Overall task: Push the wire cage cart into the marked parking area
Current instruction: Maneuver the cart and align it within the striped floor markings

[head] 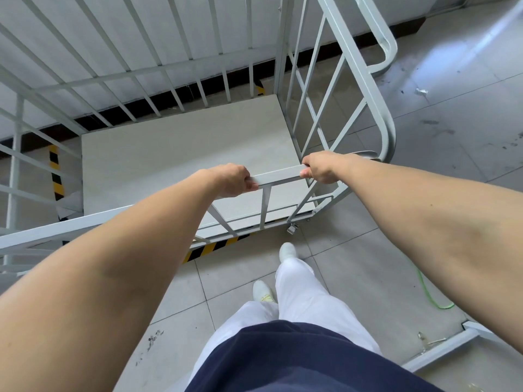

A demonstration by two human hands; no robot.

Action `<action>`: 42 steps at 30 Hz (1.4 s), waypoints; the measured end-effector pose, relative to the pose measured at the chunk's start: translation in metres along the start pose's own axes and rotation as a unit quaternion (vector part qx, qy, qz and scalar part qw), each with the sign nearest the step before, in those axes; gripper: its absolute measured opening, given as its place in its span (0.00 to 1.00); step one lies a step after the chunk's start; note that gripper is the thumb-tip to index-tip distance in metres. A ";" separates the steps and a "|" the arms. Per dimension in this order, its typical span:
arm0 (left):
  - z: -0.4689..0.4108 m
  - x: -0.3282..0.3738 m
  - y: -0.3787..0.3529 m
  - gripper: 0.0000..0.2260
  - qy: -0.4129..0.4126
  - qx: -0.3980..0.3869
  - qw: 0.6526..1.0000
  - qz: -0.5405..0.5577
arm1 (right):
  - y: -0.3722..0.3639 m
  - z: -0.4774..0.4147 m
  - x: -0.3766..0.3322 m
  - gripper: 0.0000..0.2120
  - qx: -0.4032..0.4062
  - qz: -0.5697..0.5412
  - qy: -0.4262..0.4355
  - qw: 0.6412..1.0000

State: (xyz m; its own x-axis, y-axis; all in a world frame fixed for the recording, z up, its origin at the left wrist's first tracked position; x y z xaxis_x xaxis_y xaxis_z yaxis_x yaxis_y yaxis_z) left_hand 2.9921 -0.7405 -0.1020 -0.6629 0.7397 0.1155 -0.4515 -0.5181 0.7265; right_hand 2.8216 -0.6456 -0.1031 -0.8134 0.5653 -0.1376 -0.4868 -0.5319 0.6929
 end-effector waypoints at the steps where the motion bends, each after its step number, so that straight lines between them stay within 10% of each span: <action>1: 0.000 -0.001 0.000 0.20 0.001 -0.003 1.000 0.001 | -0.001 0.000 0.000 0.21 -0.002 0.000 -0.001 1.000; 42: -0.002 -0.003 -0.005 0.21 -0.006 0.029 1.000 -0.008 | -0.005 -0.006 0.001 0.20 0.028 -0.002 -0.027 0.999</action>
State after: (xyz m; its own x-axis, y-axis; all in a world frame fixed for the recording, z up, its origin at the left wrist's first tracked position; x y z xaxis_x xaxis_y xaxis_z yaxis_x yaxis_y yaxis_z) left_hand 2.9948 -0.7411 -0.1075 -0.6488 0.7527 0.1120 -0.4262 -0.4813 0.7660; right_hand 2.8207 -0.6464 -0.1111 -0.7922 0.6015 -0.1030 -0.4707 -0.4948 0.7305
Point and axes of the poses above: each hand's wrist, its own z-axis away from the middle knuckle, its own y-axis out of the back of the hand, x = y × z, the point moved 6 cm from there along -z, towards the middle knuckle, and after that the axes turned 6 degrees about -z, right-handed, at the moved point
